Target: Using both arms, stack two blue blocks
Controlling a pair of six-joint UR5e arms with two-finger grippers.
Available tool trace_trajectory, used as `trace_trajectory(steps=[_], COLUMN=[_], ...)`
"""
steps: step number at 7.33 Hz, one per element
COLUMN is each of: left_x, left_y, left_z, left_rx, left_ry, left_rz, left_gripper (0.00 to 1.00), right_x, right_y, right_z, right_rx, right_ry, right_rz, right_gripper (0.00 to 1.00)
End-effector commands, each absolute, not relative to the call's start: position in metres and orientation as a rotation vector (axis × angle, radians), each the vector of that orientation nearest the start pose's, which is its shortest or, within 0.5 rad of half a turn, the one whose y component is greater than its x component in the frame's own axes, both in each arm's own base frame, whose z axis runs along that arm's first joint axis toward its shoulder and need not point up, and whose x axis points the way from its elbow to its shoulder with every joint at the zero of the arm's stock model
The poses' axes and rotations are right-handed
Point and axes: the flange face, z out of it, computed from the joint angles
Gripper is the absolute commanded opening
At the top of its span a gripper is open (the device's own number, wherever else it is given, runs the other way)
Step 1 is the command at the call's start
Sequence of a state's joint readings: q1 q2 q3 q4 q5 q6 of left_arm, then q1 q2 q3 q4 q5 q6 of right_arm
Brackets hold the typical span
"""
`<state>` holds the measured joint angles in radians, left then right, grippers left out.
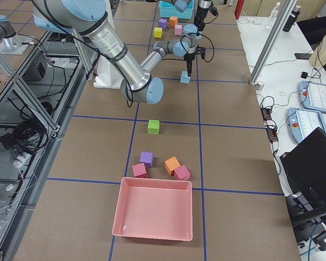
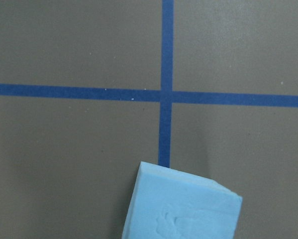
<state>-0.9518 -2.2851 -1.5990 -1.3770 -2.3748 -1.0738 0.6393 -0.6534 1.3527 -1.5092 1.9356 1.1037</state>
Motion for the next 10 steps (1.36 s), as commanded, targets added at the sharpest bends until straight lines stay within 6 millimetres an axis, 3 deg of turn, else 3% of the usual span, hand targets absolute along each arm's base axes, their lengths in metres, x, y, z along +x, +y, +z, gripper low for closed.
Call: trace_trajectory(steps=[1,2,3,5,7,8,10], left_x=[0.434,0.467,0.491,0.535,0.552,0.567,0.579], left_y=[-0.583,-0.575,-0.575,-0.572,-0.558,-0.544,-0.536], left_z=[0.176,0.162,0.163,0.137,0.135,0.138,0.138], left_rx=[-0.161,-0.078,-0.013,-0.005,-0.013,-0.008,0.005], left_ry=[0.898,0.898,0.924,0.916,0.915,0.903,0.897], left_rz=[-0.105,-0.064,-0.03,-0.004,0.016,0.028,0.023], left_gripper=[0.56,0.56,0.56,0.57,0.58,0.58,0.59], right_x=[-0.495,-0.467,-0.442,-0.404,-0.388,-0.387,-0.386], right_y=[-0.596,-0.617,-0.632,-0.65,-0.65,-0.65,-0.648], right_z=[0.17,0.191,0.219,0.268,0.301,0.301,0.307], right_rx=[0.129,0.146,0.153,0.144,0.162,0.165,0.163], right_ry=[-0.843,-0.821,-0.801,-0.759,-0.747,-0.749,-0.745], right_rz=[0.022,0.01,-0.028,-0.006,-0.053,-0.053,-0.053], right_gripper=[1.0,1.0,1.0,1.0,1.0,1.0,1.0])
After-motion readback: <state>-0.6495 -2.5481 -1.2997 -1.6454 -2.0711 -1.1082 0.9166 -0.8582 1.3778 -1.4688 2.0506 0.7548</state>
